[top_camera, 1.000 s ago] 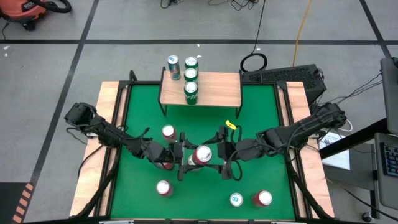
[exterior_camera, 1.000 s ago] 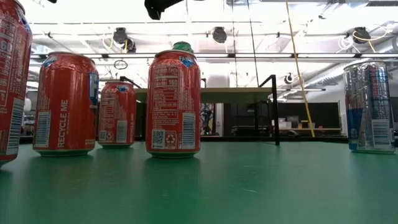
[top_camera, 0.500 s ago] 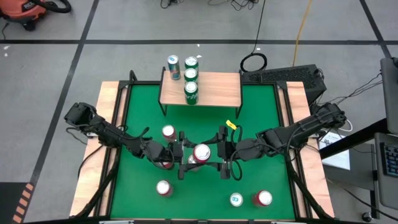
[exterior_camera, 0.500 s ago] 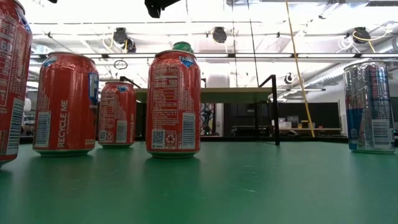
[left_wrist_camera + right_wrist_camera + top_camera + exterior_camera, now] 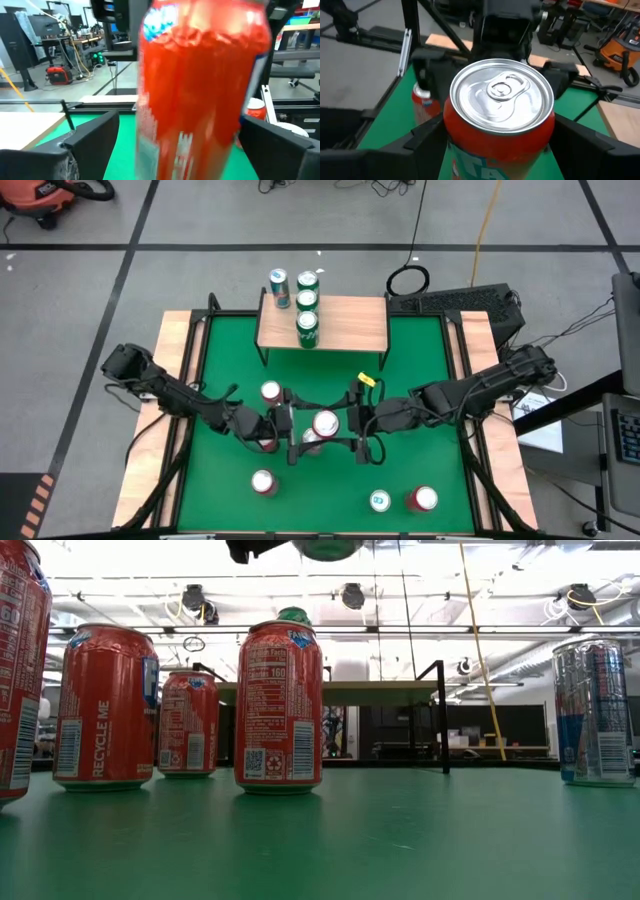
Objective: Place canned beverage on shelf
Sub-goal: Put the orange soda can on the shelf
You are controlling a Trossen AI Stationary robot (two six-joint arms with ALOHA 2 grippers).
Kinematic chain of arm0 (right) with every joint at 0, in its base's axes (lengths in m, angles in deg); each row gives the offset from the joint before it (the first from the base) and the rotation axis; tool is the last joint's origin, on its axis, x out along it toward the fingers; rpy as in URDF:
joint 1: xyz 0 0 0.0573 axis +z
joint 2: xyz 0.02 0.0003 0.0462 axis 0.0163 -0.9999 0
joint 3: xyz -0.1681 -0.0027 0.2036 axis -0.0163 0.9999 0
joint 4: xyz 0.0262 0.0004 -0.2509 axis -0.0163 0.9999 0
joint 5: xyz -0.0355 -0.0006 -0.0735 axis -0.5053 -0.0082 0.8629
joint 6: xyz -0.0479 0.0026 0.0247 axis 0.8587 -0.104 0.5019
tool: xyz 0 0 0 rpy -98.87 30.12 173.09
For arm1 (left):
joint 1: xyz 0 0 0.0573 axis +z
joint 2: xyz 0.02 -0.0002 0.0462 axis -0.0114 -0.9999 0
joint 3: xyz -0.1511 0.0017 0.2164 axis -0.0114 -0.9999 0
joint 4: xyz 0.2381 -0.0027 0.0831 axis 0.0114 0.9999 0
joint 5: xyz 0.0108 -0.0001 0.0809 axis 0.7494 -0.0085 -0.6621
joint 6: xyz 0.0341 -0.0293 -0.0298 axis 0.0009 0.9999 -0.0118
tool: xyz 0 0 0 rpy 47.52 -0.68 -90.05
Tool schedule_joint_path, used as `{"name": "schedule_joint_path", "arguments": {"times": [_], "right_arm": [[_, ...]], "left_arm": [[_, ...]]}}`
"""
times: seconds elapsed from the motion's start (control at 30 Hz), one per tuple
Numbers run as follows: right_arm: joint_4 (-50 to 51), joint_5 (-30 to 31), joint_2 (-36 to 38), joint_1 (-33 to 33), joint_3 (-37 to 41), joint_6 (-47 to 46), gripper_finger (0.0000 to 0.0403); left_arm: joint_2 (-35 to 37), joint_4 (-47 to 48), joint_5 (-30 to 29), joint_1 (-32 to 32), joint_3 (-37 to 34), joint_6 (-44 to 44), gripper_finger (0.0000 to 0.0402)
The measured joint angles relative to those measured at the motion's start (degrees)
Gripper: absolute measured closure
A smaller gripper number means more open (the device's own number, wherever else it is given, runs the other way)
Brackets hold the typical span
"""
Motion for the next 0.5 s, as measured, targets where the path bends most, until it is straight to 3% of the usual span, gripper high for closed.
{"name": "schedule_joint_path", "arguments": {"times": [0.3, 0.5], "right_arm": [[4.8, -0.32, 5.09, -1.94, 0.0, 3.16, 0.0115], [6.21, -0.65, 8.54, -7.07, 0.0, 8.65, 0.0116]], "left_arm": [[8.87, 13.51, -1.1, -0.37, 0.0, 2.59, 0.0003], [10.07, 19.49, -2.22, -0.34, -0.02, 3.98, 0.0002]]}}
